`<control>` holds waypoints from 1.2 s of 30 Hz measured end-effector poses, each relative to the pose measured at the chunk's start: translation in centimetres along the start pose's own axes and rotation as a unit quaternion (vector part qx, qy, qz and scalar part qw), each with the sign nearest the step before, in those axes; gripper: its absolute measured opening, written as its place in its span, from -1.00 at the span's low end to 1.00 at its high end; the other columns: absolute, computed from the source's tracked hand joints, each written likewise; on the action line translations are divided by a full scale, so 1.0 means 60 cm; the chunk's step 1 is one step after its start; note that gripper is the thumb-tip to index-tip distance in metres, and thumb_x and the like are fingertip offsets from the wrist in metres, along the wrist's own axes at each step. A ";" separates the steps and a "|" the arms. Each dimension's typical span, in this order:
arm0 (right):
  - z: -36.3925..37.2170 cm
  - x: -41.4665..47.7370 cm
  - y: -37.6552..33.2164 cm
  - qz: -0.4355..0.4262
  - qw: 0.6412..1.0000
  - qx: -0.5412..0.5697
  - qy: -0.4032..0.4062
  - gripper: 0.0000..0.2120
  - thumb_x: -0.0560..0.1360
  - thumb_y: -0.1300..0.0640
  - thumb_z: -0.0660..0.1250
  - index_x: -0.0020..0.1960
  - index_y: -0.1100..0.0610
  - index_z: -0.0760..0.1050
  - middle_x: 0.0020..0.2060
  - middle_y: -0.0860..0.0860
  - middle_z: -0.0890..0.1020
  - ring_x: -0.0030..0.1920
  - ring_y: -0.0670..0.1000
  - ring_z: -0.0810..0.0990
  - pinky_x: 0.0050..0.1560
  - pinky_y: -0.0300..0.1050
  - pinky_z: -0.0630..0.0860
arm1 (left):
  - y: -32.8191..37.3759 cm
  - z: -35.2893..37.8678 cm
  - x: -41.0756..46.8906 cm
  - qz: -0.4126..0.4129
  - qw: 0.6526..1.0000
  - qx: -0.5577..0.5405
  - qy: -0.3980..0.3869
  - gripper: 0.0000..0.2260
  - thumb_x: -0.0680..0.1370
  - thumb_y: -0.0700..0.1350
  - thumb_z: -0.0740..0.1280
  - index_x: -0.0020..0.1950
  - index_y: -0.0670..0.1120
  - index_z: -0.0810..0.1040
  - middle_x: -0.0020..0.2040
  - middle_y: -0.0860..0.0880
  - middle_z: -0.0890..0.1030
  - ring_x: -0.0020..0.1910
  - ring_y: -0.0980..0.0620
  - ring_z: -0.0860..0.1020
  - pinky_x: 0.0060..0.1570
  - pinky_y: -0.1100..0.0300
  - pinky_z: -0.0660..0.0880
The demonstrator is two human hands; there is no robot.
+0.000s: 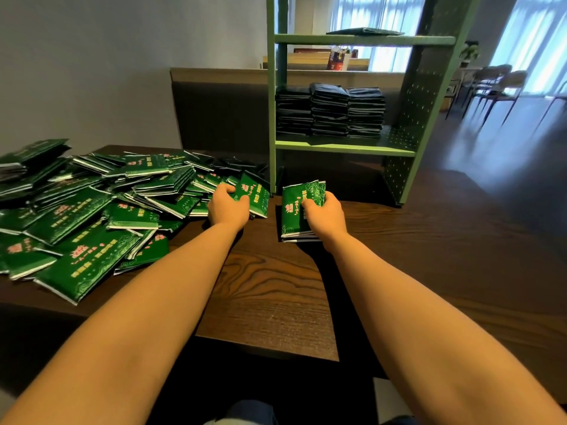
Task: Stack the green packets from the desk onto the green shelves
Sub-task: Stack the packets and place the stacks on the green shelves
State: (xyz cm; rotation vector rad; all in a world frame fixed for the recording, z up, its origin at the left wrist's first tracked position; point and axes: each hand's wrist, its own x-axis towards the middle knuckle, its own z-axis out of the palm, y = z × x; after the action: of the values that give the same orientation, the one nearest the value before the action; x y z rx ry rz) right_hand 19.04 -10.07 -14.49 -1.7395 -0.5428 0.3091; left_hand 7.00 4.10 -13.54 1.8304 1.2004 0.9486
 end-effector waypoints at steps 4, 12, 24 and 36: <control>-0.003 -0.007 -0.002 -0.007 1.000 -0.005 0.004 -0.74 0.62 0.11 0.32 0.30 0.13 0.49 0.08 0.01 0.62 0.13 0.05 0.61 0.13 -0.06 0.51 | -0.004 -0.007 -0.005 0.020 0.999 0.034 -0.003 -0.74 0.57 -0.12 0.37 0.25 -0.10 0.54 0.24 -0.12 0.55 0.21 -0.13 0.49 -0.03 0.18 0.32; -0.001 -0.010 -0.004 -0.002 1.000 -0.004 0.009 -0.72 0.63 0.11 0.32 0.32 0.13 0.44 0.10 0.01 0.59 0.19 0.09 0.61 0.24 0.03 0.54 | 0.018 -0.025 -0.052 0.094 0.993 -0.051 0.058 -0.84 0.57 -0.19 0.32 0.11 -0.03 0.59 0.08 0.01 0.60 0.11 -0.07 0.54 -0.14 0.22 0.38; -0.012 -0.013 -0.021 0.037 0.995 0.087 -0.033 -0.61 0.69 0.04 0.19 0.45 0.20 0.33 0.23 0.07 0.56 0.26 0.08 0.56 0.34 0.09 0.48 | 0.044 0.030 -0.164 0.224 0.957 -0.137 -0.120 -0.71 0.46 -0.14 0.41 0.17 -0.10 0.65 0.11 0.01 0.66 0.13 0.13 0.59 0.18 0.27 0.49; -0.029 -0.002 -0.010 0.075 0.979 0.174 -0.075 -0.71 0.69 0.19 0.15 0.36 0.22 0.49 0.06 0.12 0.70 -0.11 0.01 0.72 -0.34 -0.20 0.61 | 0.055 0.043 -0.142 0.221 0.972 -0.059 -0.050 -0.85 0.55 -0.20 0.36 0.09 -0.12 0.65 0.22 -0.09 0.53 0.22 0.06 0.44 0.24 0.18 0.36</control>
State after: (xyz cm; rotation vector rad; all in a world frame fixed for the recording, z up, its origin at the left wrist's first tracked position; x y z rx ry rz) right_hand 19.65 -11.52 -13.54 -1.4250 -0.4345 0.6095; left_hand 8.10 -5.35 -13.37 2.0628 0.6683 1.1247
